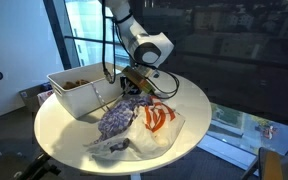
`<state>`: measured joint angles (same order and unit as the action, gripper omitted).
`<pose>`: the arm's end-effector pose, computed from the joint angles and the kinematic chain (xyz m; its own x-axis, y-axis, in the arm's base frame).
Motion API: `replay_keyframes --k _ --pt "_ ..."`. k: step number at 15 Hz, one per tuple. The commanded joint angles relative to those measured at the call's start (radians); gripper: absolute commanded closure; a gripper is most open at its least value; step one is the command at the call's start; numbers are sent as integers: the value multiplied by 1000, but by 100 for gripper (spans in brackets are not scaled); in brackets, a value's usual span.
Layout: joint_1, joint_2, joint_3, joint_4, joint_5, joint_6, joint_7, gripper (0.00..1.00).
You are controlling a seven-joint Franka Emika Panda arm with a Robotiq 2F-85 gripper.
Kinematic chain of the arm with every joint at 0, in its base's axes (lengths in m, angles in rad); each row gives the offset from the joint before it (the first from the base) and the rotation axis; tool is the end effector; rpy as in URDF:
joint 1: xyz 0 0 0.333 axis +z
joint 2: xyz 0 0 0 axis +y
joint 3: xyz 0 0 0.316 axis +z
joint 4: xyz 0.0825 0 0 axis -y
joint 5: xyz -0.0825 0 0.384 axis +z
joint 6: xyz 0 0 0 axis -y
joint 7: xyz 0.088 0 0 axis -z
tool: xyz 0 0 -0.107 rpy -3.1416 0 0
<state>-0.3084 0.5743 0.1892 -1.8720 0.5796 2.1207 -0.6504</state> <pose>0.6054 -0.0513 0.1949 0.9889 0.1401 -0.0489 0.0849 -0.8048 -0.5875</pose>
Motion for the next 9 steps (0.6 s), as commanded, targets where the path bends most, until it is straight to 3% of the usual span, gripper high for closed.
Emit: replay_keyframes --k 1,9 --pt "3 -14 10 43 97 -80 -68 100" --pt "80 -140 -11 16 187 -44 -216 100"
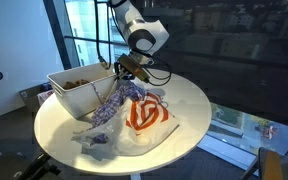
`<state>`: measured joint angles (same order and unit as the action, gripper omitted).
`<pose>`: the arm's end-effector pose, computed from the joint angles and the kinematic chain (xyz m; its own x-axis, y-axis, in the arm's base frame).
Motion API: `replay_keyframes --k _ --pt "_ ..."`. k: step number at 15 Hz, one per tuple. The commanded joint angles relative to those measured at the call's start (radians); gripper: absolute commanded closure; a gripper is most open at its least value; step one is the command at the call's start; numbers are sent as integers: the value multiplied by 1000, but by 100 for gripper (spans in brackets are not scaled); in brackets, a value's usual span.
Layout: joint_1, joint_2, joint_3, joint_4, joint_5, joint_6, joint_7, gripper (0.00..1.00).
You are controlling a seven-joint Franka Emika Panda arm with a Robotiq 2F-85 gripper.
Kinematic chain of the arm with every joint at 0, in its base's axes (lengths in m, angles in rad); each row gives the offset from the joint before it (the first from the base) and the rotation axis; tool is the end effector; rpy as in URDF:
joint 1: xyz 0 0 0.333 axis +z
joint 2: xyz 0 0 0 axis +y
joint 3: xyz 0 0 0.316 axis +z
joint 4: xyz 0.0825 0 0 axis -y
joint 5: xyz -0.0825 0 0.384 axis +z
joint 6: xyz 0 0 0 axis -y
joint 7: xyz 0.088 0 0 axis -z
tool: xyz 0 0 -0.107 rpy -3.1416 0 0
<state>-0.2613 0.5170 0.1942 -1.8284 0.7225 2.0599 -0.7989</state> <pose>0.6257 -0.0141 0.2482 0.9673 0.2228 0.1215 0.2466 -0.7119 -0.6575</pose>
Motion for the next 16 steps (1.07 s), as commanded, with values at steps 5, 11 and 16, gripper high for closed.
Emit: replay_keyframes --k 5,11,16 --pt "65 -216 -31 -62 109 63 -163 100" --pt "114 -301 -107 -97 98 139 -146 100" --pt "138 -333 -139 -155 101 234 -166 100"
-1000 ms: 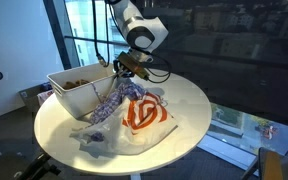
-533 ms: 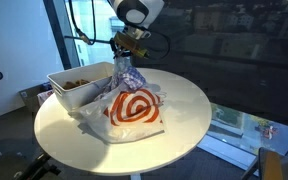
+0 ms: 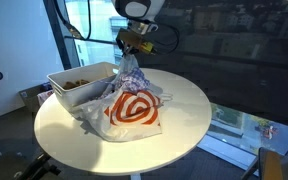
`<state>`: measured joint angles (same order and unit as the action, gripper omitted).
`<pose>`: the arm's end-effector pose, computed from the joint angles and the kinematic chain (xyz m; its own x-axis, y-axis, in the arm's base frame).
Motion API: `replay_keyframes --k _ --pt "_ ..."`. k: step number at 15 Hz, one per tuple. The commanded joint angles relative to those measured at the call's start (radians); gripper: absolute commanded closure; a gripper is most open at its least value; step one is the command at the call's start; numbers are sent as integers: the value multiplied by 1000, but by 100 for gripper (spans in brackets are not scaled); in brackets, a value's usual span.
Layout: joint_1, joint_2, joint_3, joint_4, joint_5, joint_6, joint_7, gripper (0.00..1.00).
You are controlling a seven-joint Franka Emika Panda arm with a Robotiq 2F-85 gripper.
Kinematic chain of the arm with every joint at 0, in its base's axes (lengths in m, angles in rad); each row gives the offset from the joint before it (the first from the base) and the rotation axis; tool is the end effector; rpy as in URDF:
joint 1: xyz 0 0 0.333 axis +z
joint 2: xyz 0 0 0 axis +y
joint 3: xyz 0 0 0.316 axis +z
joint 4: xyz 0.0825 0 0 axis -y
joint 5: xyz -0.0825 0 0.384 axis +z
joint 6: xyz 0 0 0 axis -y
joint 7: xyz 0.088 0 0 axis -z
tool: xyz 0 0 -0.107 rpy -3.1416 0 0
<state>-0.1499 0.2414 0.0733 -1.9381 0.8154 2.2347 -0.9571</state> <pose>0.6168 -0.0274 0.3748 0.8718 0.2267 0.4343 0.4255 -0.7898 -0.4417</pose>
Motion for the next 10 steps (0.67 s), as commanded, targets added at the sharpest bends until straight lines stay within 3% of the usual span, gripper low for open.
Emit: replay_keyframes --k 1,10 --pt "33 -87 -18 -63 4 79 -13 100" --pt "113 -367 -24 -232 0 320 -26 100"
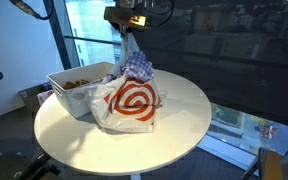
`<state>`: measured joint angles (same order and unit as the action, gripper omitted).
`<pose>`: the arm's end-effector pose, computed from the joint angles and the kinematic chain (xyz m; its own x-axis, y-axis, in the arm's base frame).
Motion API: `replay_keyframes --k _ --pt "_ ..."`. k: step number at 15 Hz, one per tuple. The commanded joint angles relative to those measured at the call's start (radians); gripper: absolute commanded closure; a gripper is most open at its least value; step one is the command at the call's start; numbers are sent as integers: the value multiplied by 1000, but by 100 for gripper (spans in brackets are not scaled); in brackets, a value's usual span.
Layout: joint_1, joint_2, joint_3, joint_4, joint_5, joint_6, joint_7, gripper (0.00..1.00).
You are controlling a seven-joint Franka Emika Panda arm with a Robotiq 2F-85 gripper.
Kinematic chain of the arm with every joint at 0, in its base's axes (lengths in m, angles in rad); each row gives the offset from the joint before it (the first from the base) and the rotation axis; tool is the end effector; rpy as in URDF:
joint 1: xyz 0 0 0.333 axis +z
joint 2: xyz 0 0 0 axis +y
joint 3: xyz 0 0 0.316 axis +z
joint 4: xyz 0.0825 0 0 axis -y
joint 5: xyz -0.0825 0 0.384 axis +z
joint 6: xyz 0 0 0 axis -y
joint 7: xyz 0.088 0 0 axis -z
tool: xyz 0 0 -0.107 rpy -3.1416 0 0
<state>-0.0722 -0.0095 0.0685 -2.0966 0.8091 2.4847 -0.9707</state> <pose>0.5761 -0.0052 0.4662 0.7480 0.2436 0.6174 0.4560 -0.8645 -0.2114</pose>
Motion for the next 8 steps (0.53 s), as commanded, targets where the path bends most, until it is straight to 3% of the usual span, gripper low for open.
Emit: replay_keyframes --k 1,4,8 --pt "44 -136 -22 -87 4 90 -10 100" --pt "70 -185 -35 -121 0 142 -10 100" --pt "81 -146 -56 -126 -44 159 37 100"
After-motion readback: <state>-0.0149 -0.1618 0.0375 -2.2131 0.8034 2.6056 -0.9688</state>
